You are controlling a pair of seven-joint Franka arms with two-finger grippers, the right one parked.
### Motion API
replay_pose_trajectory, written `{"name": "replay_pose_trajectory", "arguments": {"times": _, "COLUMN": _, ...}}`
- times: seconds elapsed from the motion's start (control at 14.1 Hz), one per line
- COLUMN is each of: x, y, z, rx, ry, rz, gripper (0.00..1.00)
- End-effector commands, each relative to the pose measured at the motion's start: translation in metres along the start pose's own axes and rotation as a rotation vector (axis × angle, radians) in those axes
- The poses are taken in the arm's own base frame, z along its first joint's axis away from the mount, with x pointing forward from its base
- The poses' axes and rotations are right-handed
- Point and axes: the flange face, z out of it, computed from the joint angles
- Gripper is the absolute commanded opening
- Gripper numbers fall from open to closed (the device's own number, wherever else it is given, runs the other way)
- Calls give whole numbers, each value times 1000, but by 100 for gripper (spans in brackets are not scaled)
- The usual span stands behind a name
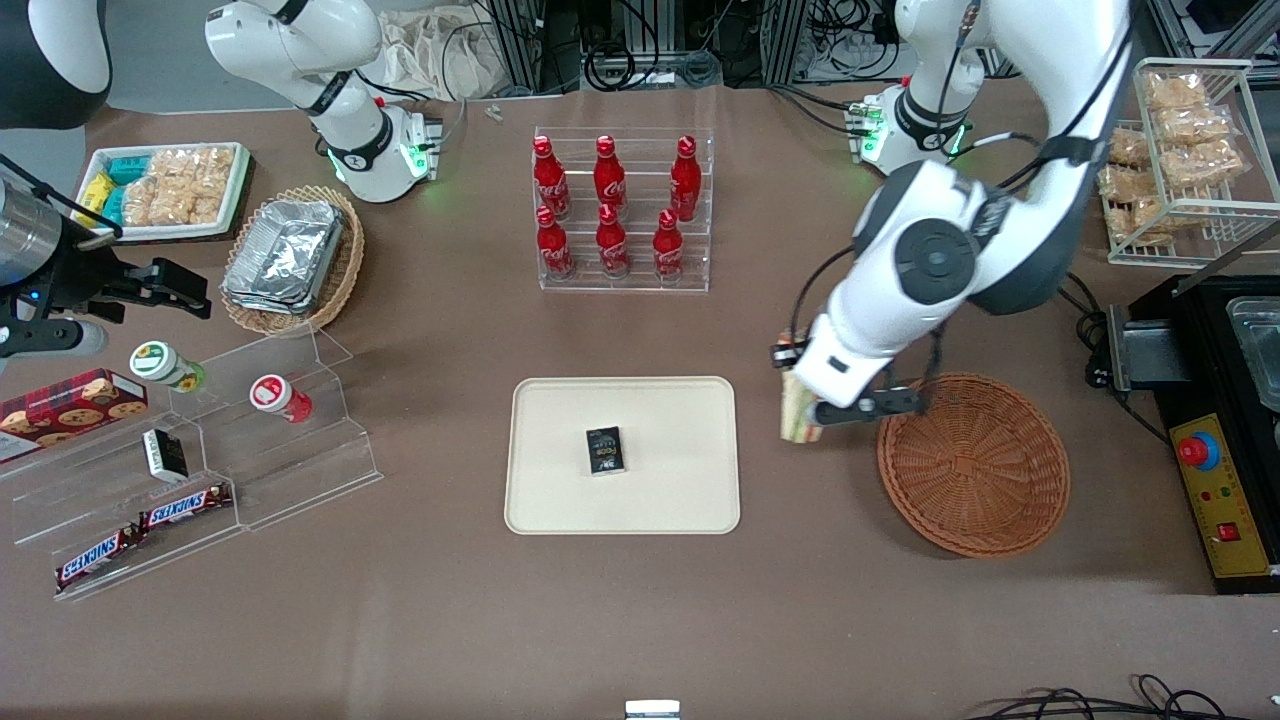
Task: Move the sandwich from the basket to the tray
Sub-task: 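Lift the sandwich and carry it over to the white tray, then lower the sandwich onto the tray beside the black pack and release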
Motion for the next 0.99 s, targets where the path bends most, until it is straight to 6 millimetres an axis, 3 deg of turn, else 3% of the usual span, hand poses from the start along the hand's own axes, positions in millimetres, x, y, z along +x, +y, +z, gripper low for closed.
{"name": "replay_pose_trajectory", "arguments": {"times": 0.0, "x": 3, "y": 35, "z": 36, "rx": -49, "ry": 11, "rz": 20, "gripper": 0}}
{"name": "replay_pose_trajectory", "arguments": {"times": 0.28, "x": 9, "y": 70, "z": 88, "rx": -64, "ry": 117, "rz": 23, "gripper": 1}}
{"name": "replay_pose_trajectory", "arguments": {"times": 0.42, "x": 20, "y": 76, "z": 117, "rx": -24, "ry": 174, "rz": -1, "gripper": 4}}
{"name": "replay_pose_trajectory", "arguments": {"times": 0.57, "x": 22, "y": 80, "z": 136, "rx": 5, "ry": 217, "rz": -17, "gripper": 20}}
{"name": "replay_pose_trajectory", "arguments": {"times": 0.64, "x": 18, "y": 84, "z": 143, "rx": 6, "ry": 231, "rz": -16, "gripper": 38}}
{"name": "replay_pose_trajectory", "arguments": {"times": 0.78, "x": 19, "y": 88, "z": 150, "rx": -28, "ry": 245, "rz": -30, "gripper": 62}}
{"name": "replay_pose_trajectory", "arguments": {"times": 0.92, "x": 19, "y": 89, "z": 150, "rx": -47, "ry": 254, "rz": -29, "gripper": 71}}
